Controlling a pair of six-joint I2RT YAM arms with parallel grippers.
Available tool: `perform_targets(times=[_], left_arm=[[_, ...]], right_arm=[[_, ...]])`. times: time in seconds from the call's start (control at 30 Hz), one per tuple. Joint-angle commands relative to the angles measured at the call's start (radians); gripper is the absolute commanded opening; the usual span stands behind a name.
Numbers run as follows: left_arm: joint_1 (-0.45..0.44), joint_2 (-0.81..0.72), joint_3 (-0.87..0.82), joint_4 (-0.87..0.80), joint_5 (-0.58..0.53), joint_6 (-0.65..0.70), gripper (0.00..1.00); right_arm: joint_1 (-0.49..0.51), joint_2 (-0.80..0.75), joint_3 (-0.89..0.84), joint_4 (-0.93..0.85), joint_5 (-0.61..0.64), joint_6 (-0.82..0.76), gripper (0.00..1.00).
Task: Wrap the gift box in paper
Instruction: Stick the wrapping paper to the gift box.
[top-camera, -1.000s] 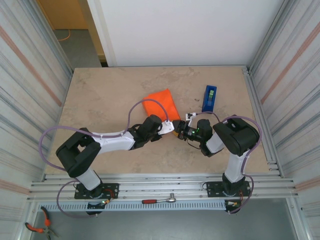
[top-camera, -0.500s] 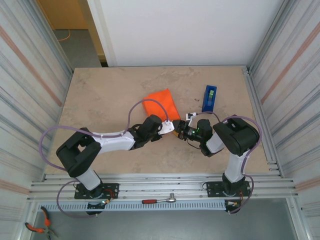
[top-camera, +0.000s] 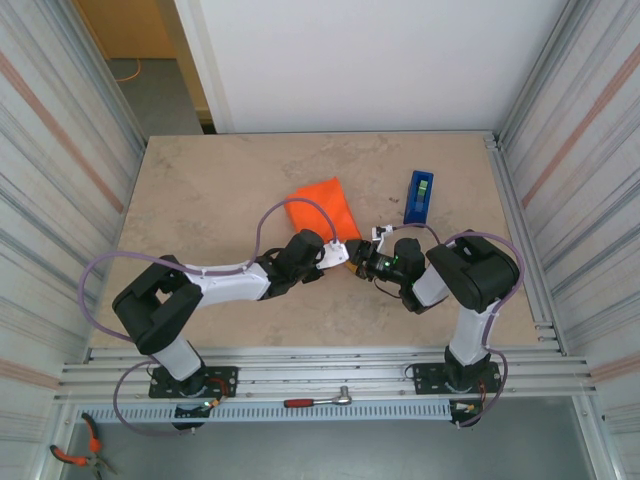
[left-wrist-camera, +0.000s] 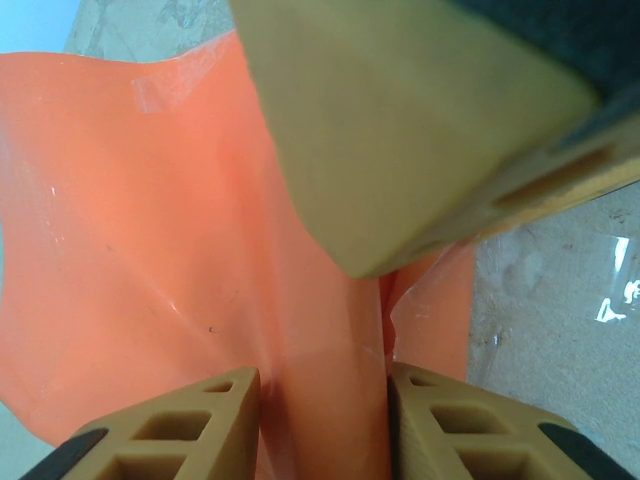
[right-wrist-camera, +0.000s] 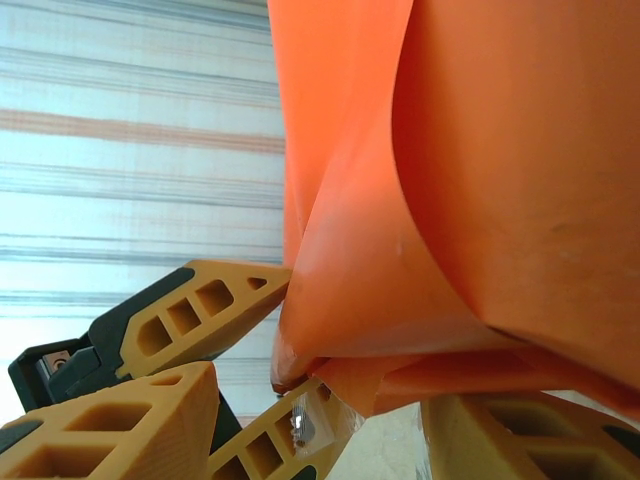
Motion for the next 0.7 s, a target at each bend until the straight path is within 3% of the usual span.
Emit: perform_targets(times=[0.0, 0.67], left_arm=[[-0.014, 0.035, -0.003, -0.057, 0.008, 0.01, 0.36], [-0.014, 0.034, -0.004, -0.056, 0.008, 0.011, 0.36]], right_arm=[[0.008, -0.032, 0.011, 0.011, 0.014, 0.025, 0.55], [0.028, -0.068, 0.03, -0.078, 0.033, 0.045, 0.55]])
